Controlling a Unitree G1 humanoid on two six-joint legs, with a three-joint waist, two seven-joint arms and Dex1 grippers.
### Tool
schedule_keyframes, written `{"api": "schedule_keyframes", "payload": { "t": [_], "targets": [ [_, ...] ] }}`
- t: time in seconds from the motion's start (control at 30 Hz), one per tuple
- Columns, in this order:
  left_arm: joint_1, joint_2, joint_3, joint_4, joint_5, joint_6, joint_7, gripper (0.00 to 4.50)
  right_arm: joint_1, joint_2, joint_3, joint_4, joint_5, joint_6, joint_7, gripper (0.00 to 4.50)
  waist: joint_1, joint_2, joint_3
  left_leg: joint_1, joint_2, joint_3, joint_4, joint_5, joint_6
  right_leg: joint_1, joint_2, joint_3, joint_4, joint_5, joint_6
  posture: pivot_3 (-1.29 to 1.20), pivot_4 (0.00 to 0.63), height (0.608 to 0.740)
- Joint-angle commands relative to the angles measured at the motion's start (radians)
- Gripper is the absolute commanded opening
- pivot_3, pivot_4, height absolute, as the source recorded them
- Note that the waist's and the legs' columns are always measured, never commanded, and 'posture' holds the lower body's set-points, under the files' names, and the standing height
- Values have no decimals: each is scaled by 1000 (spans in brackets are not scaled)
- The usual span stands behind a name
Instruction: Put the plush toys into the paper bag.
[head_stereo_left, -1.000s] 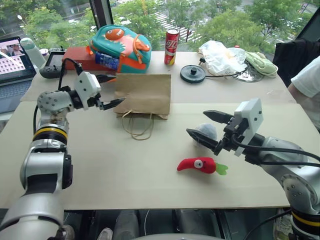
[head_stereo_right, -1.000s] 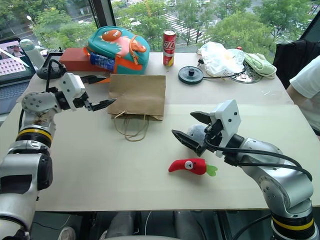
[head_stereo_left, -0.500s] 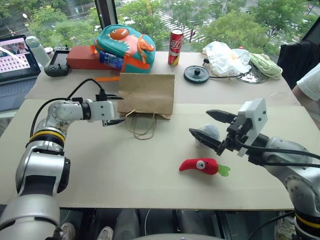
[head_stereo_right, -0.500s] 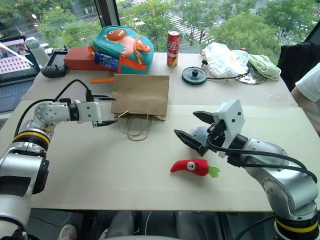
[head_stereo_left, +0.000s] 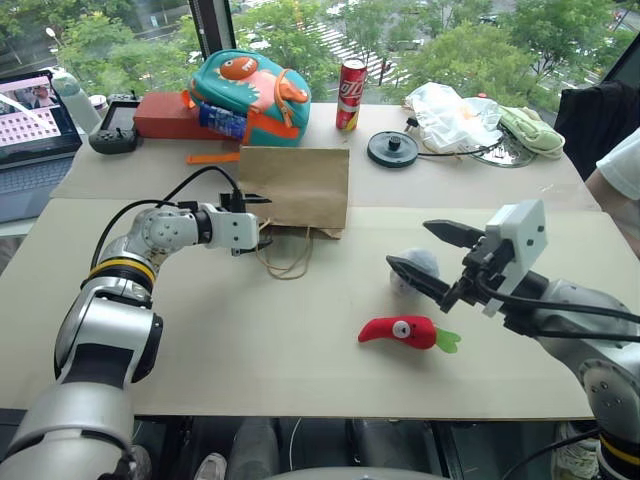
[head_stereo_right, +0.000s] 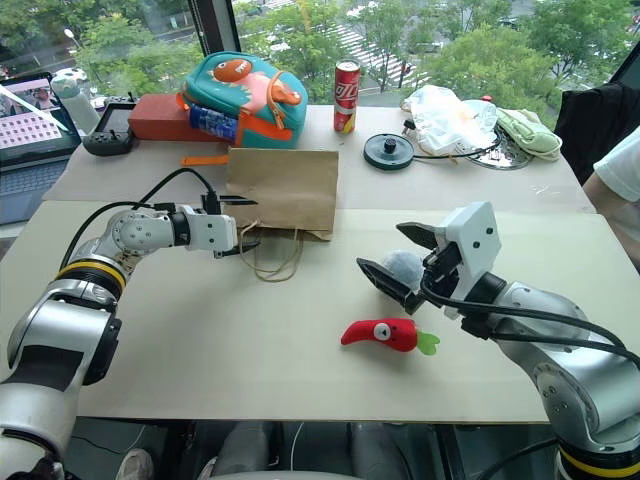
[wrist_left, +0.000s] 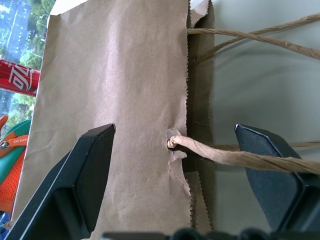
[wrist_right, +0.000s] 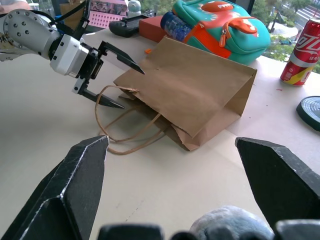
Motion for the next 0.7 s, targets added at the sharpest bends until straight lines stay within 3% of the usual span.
{"api": "schedule_keyframes", "payload": {
  "t": [0.03,0.23,0.3,0.53,0.7],
  "targets": [
    [-18,1,9,-1,-20,-22,-15,2694,-3,-3,-31,-36,19,-1,-13,4500,0,0,0,0,0,0,0,0,0,0,0,0,0,0,0,0,150,722],
    [-16,-7,9,-1,-20,-19,-15,419,-9,-3,-25,-29,16,-4,-12,4500,1,0,0,0,0,0,0,0,0,0,0,0,0,0,0,0,150,722],
    [-15,-10,9,-1,-19,-19,-14,24,-13,-4,-24,-26,15,-5,-10,4500,1,0,0,0,0,0,0,0,0,0,0,0,0,0,0,0,150,722],
    [-13,-10,29,-1,-44,-4,-24,24,-22,-4,-20,-18,10,-6,-10,4500,0,0,0,0,0,0,0,0,0,0,0,0,0,0,0,0,150,722],
    [-5,-23,92,-9,-138,29,-115,24,-32,-2,10,-17,-3,-1,-12,4500,1,0,0,0,0,0,0,0,0,0,0,0,0,0,0,0,150,722]
  ]
}}
